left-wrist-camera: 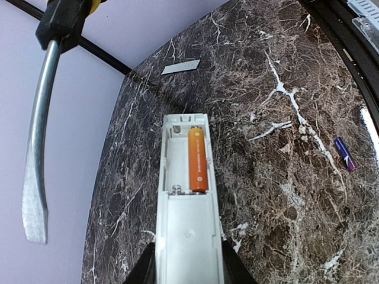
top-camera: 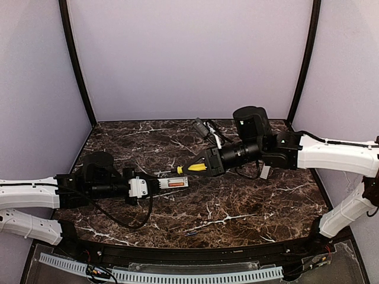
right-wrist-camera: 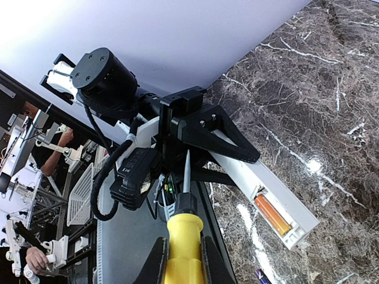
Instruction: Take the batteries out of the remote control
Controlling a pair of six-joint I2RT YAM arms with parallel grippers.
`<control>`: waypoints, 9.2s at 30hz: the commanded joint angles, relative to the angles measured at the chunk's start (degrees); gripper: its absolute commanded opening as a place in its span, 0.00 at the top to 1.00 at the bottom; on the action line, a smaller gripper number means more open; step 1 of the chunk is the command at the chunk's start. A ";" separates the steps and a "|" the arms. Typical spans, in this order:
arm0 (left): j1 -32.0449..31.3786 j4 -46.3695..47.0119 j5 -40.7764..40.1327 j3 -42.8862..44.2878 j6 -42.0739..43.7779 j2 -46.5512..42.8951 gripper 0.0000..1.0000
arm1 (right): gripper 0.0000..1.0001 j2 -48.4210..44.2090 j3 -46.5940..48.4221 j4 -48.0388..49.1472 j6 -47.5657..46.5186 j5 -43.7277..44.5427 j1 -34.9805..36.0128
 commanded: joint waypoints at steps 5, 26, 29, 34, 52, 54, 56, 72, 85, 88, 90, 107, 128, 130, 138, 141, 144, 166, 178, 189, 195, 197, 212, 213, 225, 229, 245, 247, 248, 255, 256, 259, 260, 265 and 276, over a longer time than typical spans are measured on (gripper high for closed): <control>-0.11 1.40 0.60 1.55 0.17 -0.73 1.00 | 1.00 -0.21 1.74 -1.06 -1.38 1.71 0.14; -0.11 1.22 0.57 1.50 0.66 -0.31 1.00 | 1.00 -5.90 2.85 -15.20 -9.02 8.82 -1.75; -0.16 1.21 0.56 1.35 0.97 -0.30 1.00 | 1.00 -6.32 3.28 -17.00 -11.63 8.99 -2.26; -0.11 1.68 0.36 0.85 1.67 -0.23 1.00 | 1.00 -6.45 3.98 -18.55 -16.14 10.07 -3.20; -0.04 3.87 -0.19 -0.26 13.79 0.03 1.00 | 1.00 -6.81 9.80 -26.23 -35.67 10.70 -3.44; -0.02 3.68 -1.02 0.24 15.15 0.19 1.00 | 1.00 -7.02 10.14 -27.23 -37.68 10.86 -3.44; -0.09 3.46 -1.69 0.67 16.54 0.41 1.00 | 1.00 -7.18 10.34 -28.07 -39.21 11.17 -3.48; 0.11 9.41 -7.87 2.51 25.43 6.08 1.00 | 1.00 0.31 18.94 -40.42 -48.20 13.24 -1.43; 0.62 7.31 -0.57 -1.16 18.11 0.74 1.00 | 1.00 8.58 28.61 -46.98 -51.20 20.10 1.75; 0.63 6.70 -0.08 -1.12 17.40 0.49 1.00 | 1.00 10.39 30.93 -48.98 -51.43 20.76 2.37; 0.66 6.20 0.17 -1.06 16.93 0.30 1.00 | 1.00 11.43 32.01 -49.95 -51.50 21.50 2.72; 0.66 4.82 1.74 -1.09 16.46 -0.50 1.00 | 1.00 13.91 33.11 -52.89 -50.97 22.87 3.33; 0.68 4.58 1.56 -2.02 17.92 1.31 1.00 | 1.00 17.40 31.11 -51.85 -52.13 21.70 3.39; 0.64 4.51 1.58 -2.07 17.99 1.69 1.00 | 1.00 17.76 30.13 -51.47 -52.03 21.81 3.35; 0.66 4.49 1.21 -2.21 17.82 3.44 1.00 | 1.00 18.91 26.65 -48.43 -51.66 20.72 3.35; 0.64 4.23 1.09 -2.37 17.82 4.30 1.00 | 1.00 19.57 25.46 -46.94 -51.56 20.25 3.36; 0.68 4.08 1.17 -2.37 17.93 5.38 1.00 | 1.00 20.48 24.40 -45.01 -51.13 19.06 3.41; 0.60 1.31 -0.96 -1.75 21.60 11.68 1.00 | 1.00 23.72 18.54 -34.09 -46.85 20.28 4.79; 0.64 -0.70 -1.95 -1.99 22.69 14.51 1.00 | 1.00 19.24 10.38 -25.99 -42.86 24.31 4.82; 0.59 -0.11 -2.92 -1.48 22.32 17.63 1.00 | 1.00 19.95 7.80 -21.18 -42.13 19.87 4.88; 0.60 -0.27 -4.10 -1.30 23.23 18.87 1.00 | 1.00 21.20 8.51 -21.47 -41.72 20.97 4.88; 0.53 -0.28 -4.11 -1.26 23.28 18.79 1.00 | 1.00 21.96 10.21 -23.69 -40.76 21.72 4.84; 0.21 -1.05 -7.06 -0.72 22.33 18.68 1.00 | 1.00 21.40 14.75 -29.92 -17.03 25.67 6.23; 0.10 -1.17 -7.16 -0.62 22.33 18.73 1.00 | 1.00 21.36 14.89 -30.13 -16.06 25.87 6.39; -0.48 -2.60 -7.95 0.54 20.75 19.49 1.00 | 1.00 22.59 16.83 -34.91 -4.34 29.66 9.11; -0.76 -2.98 -8.35 0.74 20.24 19.50 1.00 | 1.00 23.23 16.64 -34.90 -0.90 29.59 9.71; -1.63 -3.18 -9.13 0.73 20.04 19.29 1.00 | 1.00 21.65 12.75 -30.22 13.47 30.87 9.79; -1.72 -3.17 -9.13 0.71 19.97 19.38 1.00 | 1.00 19.75 10.81 -28.29 14.66 30.88 9.66; -1.75 -3.18 -9.13 0.73 19.96 19.43 1.00 | 1.00 18.81 9.48 -27.03 15.33 30.68 9.55; -2.04 -3.74 -8.84 1.11 19.64 20.42 1.00 | 1.00 13.41 -0.85 -15.85 19.43 24.01 7.69; -2.04 -3.86 -8.85 1.24 19.62 20.61 1.00 | 1.00 12.81 -2.30 -14.15 19.92 22.93 7.31; -2.15 -4.21 -9.13 1.34 19.47 20.81 1.00 | 1.00 11.40 -5.74 -10.40 21.17 20.69 6.32; -2.14 -4.27 -9.17 1.39 19.49 20.80 1.00 | 1.00 11.04 -6.59 -9.53 21.34 20.25 6.04; -2.29 -4.32 -9.28 1.19 19.51 20.38 1.00 | 1.00 10.70 -8.72 -7.02 21.82 18.58 4.90; -2.35 -4.69 -9.30 1.21 19.51 20.58 1.00 | 1.00 7.43 -20.46 10.50 27.11 10.44 1.47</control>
